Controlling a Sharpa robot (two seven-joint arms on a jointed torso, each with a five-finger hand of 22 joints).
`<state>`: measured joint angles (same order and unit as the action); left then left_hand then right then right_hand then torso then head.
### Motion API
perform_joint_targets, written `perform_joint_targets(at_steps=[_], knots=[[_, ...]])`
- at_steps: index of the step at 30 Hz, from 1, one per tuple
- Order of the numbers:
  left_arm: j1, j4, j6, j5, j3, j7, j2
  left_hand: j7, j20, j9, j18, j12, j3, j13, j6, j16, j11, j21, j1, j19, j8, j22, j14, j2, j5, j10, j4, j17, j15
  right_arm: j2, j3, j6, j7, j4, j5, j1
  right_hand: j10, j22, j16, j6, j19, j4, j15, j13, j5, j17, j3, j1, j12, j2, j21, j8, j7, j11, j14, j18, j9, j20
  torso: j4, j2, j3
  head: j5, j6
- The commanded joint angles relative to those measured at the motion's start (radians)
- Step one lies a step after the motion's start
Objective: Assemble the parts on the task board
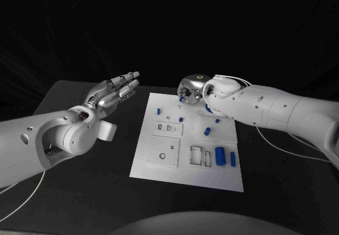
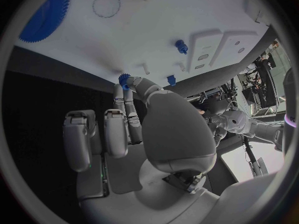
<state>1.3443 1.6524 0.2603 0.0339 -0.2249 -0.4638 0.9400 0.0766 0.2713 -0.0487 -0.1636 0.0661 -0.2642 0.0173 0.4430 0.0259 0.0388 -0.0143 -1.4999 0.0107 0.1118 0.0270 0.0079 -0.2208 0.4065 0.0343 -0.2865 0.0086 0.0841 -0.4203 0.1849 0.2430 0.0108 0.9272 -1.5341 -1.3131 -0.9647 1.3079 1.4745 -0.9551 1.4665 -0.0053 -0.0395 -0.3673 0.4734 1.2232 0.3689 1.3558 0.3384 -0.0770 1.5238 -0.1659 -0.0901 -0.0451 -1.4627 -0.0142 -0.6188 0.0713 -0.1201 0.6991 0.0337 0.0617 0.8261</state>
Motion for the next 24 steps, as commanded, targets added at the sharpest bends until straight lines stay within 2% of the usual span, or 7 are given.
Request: perform_joint_targets(at_steps=[1, 4, 6, 11, 16, 19, 24], knots=[[0.000, 0.000, -0.021, 0.005, 0.001, -0.004, -0.003, 0.002, 0.005, -0.002, -0.016, 0.004, 0.007, 0.001, 0.011, 0.005, 0.005, 0.002, -0.011, 0.000, 0.005, -0.020, 0.001, 0.001, 0.006, -0.002, 0.002, 0.000, 0.006, 0.001, 0.001, -0.042, -0.010, 0.003, -0.003, 0.002, 0.020, 0.205, -0.007, 0.017, 0.027, 0.002, 0.000, 0.004, -0.017, -0.010, 0.007, -0.002, -0.015, -0.001, -0.009, 0.012, 0.002, 0.000, 0.011, -0.010, 0.004, 0.001, -0.0001, 0.000, -0.0005, 0.001, 0.003], [0.000, 0.000, -0.021, 0.005, 0.001, -0.004, -0.002, 0.003, 0.005, -0.002, -0.016, 0.004, 0.008, 0.000, 0.011, 0.005, 0.006, 0.002, -0.013, 0.001, 0.006, -0.020, 0.001, 0.002, 0.009, -0.002, 0.003, 0.000, 0.006, 0.001, 0.001, -0.061, -0.023, 0.004, -0.007, 0.003, 0.068, 0.192, -0.018, 0.067, 0.009, 0.009, 0.007, 0.017, -0.052, -0.040, 0.013, -0.011, -0.049, -0.007, -0.024, 0.049, 0.007, -0.008, 0.026, -0.016, 0.022, 0.005, -0.0007, 0.000, 0.0000, 0.001, 0.004], [0.000, 0.000, -0.021, 0.005, 0.001, -0.004, -0.002, 0.003, 0.005, -0.002, -0.016, 0.004, 0.008, 0.000, 0.011, 0.005, 0.007, 0.002, -0.014, 0.001, 0.006, -0.020, 0.001, 0.002, 0.011, -0.003, 0.003, 0.000, 0.006, -0.001, 0.001, -0.068, -0.029, 0.005, -0.012, 0.003, 0.136, 0.174, -0.033, 0.147, -0.018, 0.016, 0.022, 0.032, -0.123, -0.081, 0.014, -0.021, -0.093, -0.020, -0.045, 0.100, 0.053, -0.026, 0.048, -0.024, 0.054, 0.013, -0.0008, 0.000, -0.0001, 0.001, 0.005], [-0.001, 0.000, -0.021, 0.005, 0.001, -0.004, -0.002, 0.005, 0.006, -0.002, -0.016, 0.005, 0.009, 0.000, 0.015, 0.005, 0.009, 0.002, -0.018, 0.001, 0.007, -0.020, 0.001, 0.003, 0.016, -0.003, 0.003, 0.000, 0.006, -0.006, 0.001, -0.041, -0.032, 0.006, -0.016, 0.005, 0.226, 0.157, -0.044, 0.237, -0.044, 0.025, 0.032, 0.041, -0.215, -0.113, -0.013, -0.025, -0.140, -0.025, -0.069, 0.105, 0.087, -0.036, 0.070, -0.031, 0.112, 0.030, -0.0002, -0.001, 0.0000, -0.002, 0.007], [-0.001, -0.001, -0.023, 0.005, 0.001, -0.005, -0.001, 0.006, 0.006, -0.002, -0.016, 0.005, 0.010, 0.001, 0.017, 0.005, 0.010, 0.002, -0.020, 0.001, 0.008, -0.019, 0.001, 0.003, 0.018, -0.003, 0.003, 0.000, 0.005, -0.021, 0.001, 0.044, -0.002, 0.011, 0.000, 0.006, 0.279, 0.150, -0.049, 0.339, -0.057, 0.023, 0.035, 0.041, -0.224, -0.131, -0.042, -0.013, -0.158, -0.017, -0.084, 0.104, 0.129, -0.038, 0.083, -0.035, 0.173, 0.036, -0.0005, -0.001, -0.0004, -0.004, 0.004], [-0.002, 0.000, -0.024, 0.005, 0.001, -0.006, 0.001, 0.007, 0.006, -0.003, -0.016, 0.006, 0.011, 0.001, 0.018, 0.006, 0.011, 0.002, -0.021, 0.001, 0.008, -0.019, 0.001, 0.003, 0.020, -0.003, 0.003, 0.000, 0.005, -0.044, 0.001, 0.110, 0.025, 0.030, 0.028, 0.006, 0.274, 0.143, -0.056, 0.336, -0.067, 0.019, 0.034, 0.037, -0.199, -0.152, -0.044, 0.001, -0.150, -0.006, -0.095, 0.101, 0.126, -0.039, 0.093, -0.039, 0.190, 0.036, 0.0015, -0.002, -0.0001, -0.009, 0.001], [-0.002, 0.000, -0.021, 0.005, 0.000, -0.006, 0.004, 0.007, 0.006, -0.003, -0.016, 0.006, 0.011, 0.001, 0.019, 0.005, 0.012, 0.001, -0.022, 0.002, 0.009, -0.019, 0.001, 0.003, 0.021, -0.002, 0.003, 0.000, 0.005, -0.130, 0.001, 0.171, 0.048, 0.129, 0.071, -0.017, 0.037, 0.125, -0.097, 0.221, -0.096, 0.020, 0.030, -0.007, -0.150, -0.249, -0.012, 0.026, -0.017, 0.015, -0.125, 0.065, 0.056, -0.031, 0.134, -0.048, 0.210, 0.033, 0.0018, -0.001, 0.0008, -0.010, 0.005]])
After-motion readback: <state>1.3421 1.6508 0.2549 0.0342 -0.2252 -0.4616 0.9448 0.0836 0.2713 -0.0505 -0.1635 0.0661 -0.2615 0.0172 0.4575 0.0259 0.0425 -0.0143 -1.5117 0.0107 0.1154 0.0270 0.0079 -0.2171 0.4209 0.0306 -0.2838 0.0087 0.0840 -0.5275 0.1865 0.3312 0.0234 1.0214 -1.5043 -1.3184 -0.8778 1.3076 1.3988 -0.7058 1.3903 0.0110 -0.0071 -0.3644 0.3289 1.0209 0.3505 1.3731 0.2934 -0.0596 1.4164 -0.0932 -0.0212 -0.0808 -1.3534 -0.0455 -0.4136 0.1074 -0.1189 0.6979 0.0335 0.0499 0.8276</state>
